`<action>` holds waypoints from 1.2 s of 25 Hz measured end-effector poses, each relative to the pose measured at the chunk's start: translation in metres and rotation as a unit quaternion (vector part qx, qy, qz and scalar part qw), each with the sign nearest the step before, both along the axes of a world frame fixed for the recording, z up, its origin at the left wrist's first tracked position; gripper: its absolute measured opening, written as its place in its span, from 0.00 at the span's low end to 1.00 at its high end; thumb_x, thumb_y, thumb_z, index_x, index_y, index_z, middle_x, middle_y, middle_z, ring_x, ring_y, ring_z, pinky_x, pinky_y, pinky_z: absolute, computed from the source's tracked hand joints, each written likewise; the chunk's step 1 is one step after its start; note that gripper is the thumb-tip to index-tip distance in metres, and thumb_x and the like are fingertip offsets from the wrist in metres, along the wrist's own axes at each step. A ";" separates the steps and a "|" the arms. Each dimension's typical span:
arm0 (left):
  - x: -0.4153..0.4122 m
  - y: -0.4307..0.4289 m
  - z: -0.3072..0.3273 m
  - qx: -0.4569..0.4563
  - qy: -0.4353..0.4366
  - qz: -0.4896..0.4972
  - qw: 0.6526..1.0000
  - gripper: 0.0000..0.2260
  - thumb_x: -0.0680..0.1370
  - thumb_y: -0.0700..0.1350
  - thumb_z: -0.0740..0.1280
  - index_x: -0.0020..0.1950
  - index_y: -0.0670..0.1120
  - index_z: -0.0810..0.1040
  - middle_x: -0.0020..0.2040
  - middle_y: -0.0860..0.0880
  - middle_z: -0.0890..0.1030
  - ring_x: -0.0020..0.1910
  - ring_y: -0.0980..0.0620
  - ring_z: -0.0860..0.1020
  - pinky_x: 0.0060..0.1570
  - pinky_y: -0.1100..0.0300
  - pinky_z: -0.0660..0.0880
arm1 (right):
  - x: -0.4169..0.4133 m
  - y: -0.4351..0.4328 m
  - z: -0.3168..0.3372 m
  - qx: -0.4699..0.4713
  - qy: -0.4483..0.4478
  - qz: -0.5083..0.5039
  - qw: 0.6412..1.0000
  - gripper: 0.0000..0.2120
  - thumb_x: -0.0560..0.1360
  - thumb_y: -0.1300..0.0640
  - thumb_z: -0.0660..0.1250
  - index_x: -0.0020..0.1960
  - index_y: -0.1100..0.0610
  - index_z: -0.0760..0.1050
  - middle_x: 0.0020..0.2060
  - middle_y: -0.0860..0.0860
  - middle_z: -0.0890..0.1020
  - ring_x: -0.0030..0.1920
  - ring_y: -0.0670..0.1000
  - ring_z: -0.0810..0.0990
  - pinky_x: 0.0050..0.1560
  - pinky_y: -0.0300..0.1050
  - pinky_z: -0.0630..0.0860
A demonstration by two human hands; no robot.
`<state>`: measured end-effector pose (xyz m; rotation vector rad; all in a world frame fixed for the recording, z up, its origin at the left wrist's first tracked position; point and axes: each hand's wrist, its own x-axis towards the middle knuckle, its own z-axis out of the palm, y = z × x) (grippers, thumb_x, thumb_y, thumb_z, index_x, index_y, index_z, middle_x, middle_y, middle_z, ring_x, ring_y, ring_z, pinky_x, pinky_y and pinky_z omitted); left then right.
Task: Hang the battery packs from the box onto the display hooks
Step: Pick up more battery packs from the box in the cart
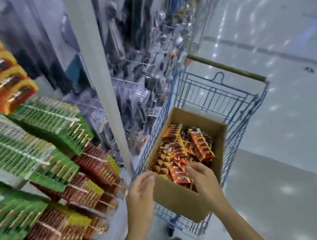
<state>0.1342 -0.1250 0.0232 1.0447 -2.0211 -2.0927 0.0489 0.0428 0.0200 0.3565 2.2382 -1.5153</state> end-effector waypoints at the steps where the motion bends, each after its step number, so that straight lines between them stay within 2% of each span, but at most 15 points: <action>1: -0.008 0.005 -0.008 -0.018 -0.015 -0.020 1.000 0.05 0.83 0.49 0.68 0.55 0.58 0.84 0.51 0.59 0.86 0.55 0.57 0.83 0.60 0.50 0.79 | 0.000 0.008 -0.003 0.012 -0.002 -0.011 1.000 0.12 0.81 0.46 0.66 0.61 0.50 0.80 0.56 0.46 0.83 0.57 0.47 0.80 0.51 0.39 0.73; 7: -0.093 0.030 -0.066 -0.112 -0.084 -0.100 0.985 0.10 0.86 0.48 0.61 0.63 0.52 0.80 0.60 0.51 0.83 0.52 0.54 0.82 0.55 0.54 0.80 | -0.030 0.050 -0.017 0.049 -0.009 -0.036 0.998 0.08 0.83 0.48 0.64 0.57 0.48 0.79 0.52 0.43 0.82 0.51 0.41 0.79 0.44 0.36 0.71; 10: -0.140 0.044 -0.096 0.094 -0.190 0.025 0.977 0.11 0.86 0.41 0.62 0.64 0.40 0.79 0.64 0.36 0.81 0.57 0.39 0.82 0.58 0.47 0.79 | -0.060 0.077 -0.032 0.057 -0.030 -0.033 0.997 0.06 0.83 0.48 0.64 0.56 0.48 0.79 0.52 0.43 0.82 0.52 0.41 0.78 0.50 0.41 0.74; 12: -0.161 0.046 -0.109 0.229 -0.218 0.132 0.939 0.17 0.86 0.39 0.62 0.72 0.32 0.72 0.69 0.31 0.76 0.58 0.36 0.81 0.60 0.46 0.78 | -0.086 0.097 -0.044 0.069 -0.046 -0.014 0.996 0.06 0.83 0.49 0.64 0.55 0.48 0.79 0.52 0.44 0.82 0.53 0.44 0.79 0.55 0.45 0.75; 15: -0.187 0.043 -0.127 0.376 -0.238 0.276 0.852 0.21 0.87 0.43 0.60 0.79 0.38 0.65 0.73 0.30 0.71 0.64 0.34 0.77 0.67 0.44 0.75 | -0.123 0.123 -0.063 0.077 -0.069 0.022 0.994 0.09 0.83 0.48 0.65 0.59 0.50 0.80 0.54 0.47 0.83 0.55 0.47 0.80 0.54 0.45 0.73; 17: -0.199 0.037 -0.136 0.406 -0.248 0.364 0.800 0.15 0.84 0.46 0.66 0.67 0.39 0.75 0.67 0.32 0.77 0.65 0.34 0.78 0.65 0.42 0.76 | -0.143 0.133 -0.073 0.083 -0.082 0.037 0.992 0.10 0.83 0.48 0.64 0.60 0.51 0.79 0.55 0.47 0.82 0.55 0.47 0.80 0.53 0.45 0.72; 18: -0.204 0.038 -0.140 0.380 -0.270 0.353 0.811 0.08 0.82 0.47 0.71 0.54 0.43 0.78 0.63 0.34 0.81 0.63 0.35 0.79 0.63 0.41 0.76 | -0.152 0.136 -0.077 0.086 -0.089 0.044 0.991 0.11 0.83 0.47 0.64 0.60 0.51 0.79 0.55 0.47 0.82 0.55 0.47 0.80 0.53 0.46 0.71; 20: -0.213 0.041 -0.138 0.226 -0.309 0.326 0.864 0.12 0.79 0.50 0.73 0.43 0.48 0.72 0.63 0.36 0.81 0.61 0.36 0.80 0.61 0.46 0.76 | -0.168 0.140 -0.082 0.093 -0.097 0.055 0.989 0.12 0.83 0.47 0.64 0.61 0.51 0.79 0.55 0.47 0.82 0.55 0.47 0.79 0.53 0.45 0.71; 22: -0.219 0.039 -0.146 0.305 -0.236 0.520 0.762 0.12 0.84 0.49 0.64 0.52 0.40 0.72 0.69 0.36 0.75 0.57 0.41 0.78 0.51 0.54 0.77 | -0.183 0.140 -0.085 0.096 -0.092 0.056 0.990 0.11 0.83 0.47 0.64 0.60 0.51 0.79 0.55 0.46 0.82 0.55 0.47 0.79 0.54 0.45 0.71; 23: -0.223 0.043 -0.152 0.315 -0.281 0.546 0.724 0.13 0.85 0.50 0.61 0.55 0.39 0.72 0.70 0.37 0.73 0.49 0.47 0.75 0.38 0.64 0.71 | -0.190 0.140 -0.087 0.101 -0.089 0.055 0.989 0.11 0.83 0.47 0.64 0.59 0.51 0.79 0.53 0.46 0.82 0.53 0.46 0.79 0.52 0.44 0.72; 24: -0.224 0.044 -0.155 0.275 -0.326 0.521 0.739 0.14 0.85 0.51 0.62 0.50 0.39 0.72 0.69 0.38 0.74 0.40 0.49 0.68 0.31 0.66 0.50 | -0.197 0.140 -0.089 0.107 -0.089 0.053 0.989 0.09 0.83 0.48 0.64 0.58 0.51 0.79 0.51 0.46 0.82 0.50 0.45 0.79 0.48 0.43 0.72; 25: -0.216 0.043 -0.153 0.262 -0.337 0.497 0.756 0.17 0.84 0.52 0.64 0.42 0.42 0.69 0.66 0.38 0.75 0.40 0.43 0.62 0.38 0.54 0.43 | -0.201 0.137 -0.090 0.111 -0.091 0.053 0.988 0.08 0.83 0.49 0.64 0.56 0.51 0.78 0.49 0.46 0.82 0.47 0.43 0.78 0.45 0.42 0.73; 26: -0.215 0.047 -0.146 0.189 -0.360 0.410 0.817 0.19 0.83 0.52 0.65 0.37 0.46 0.64 0.60 0.37 0.77 0.45 0.41 0.59 0.40 0.53 0.48 | -0.207 0.134 -0.095 0.115 -0.095 0.052 0.987 0.08 0.83 0.48 0.64 0.56 0.51 0.77 0.47 0.45 0.81 0.45 0.43 0.78 0.43 0.41 0.73; 28: -0.215 0.053 -0.160 0.180 -0.345 0.377 0.840 0.20 0.83 0.49 0.66 0.35 0.48 0.63 0.47 0.39 0.75 0.40 0.40 0.62 0.32 0.51 0.59 | -0.219 0.126 -0.105 0.126 -0.108 0.058 0.984 0.09 0.83 0.48 0.64 0.57 0.52 0.76 0.48 0.47 0.81 0.46 0.46 0.79 0.46 0.45 0.77; 30: -0.212 0.054 -0.172 0.219 -0.290 0.413 0.835 0.13 0.84 0.44 0.66 0.40 0.44 0.72 0.49 0.37 0.79 0.33 0.46 0.73 0.28 0.75 0.68 | -0.233 0.117 -0.118 0.143 -0.123 0.071 0.979 0.11 0.82 0.47 0.65 0.58 0.54 0.74 0.47 0.49 0.81 0.45 0.48 0.80 0.49 0.50 0.78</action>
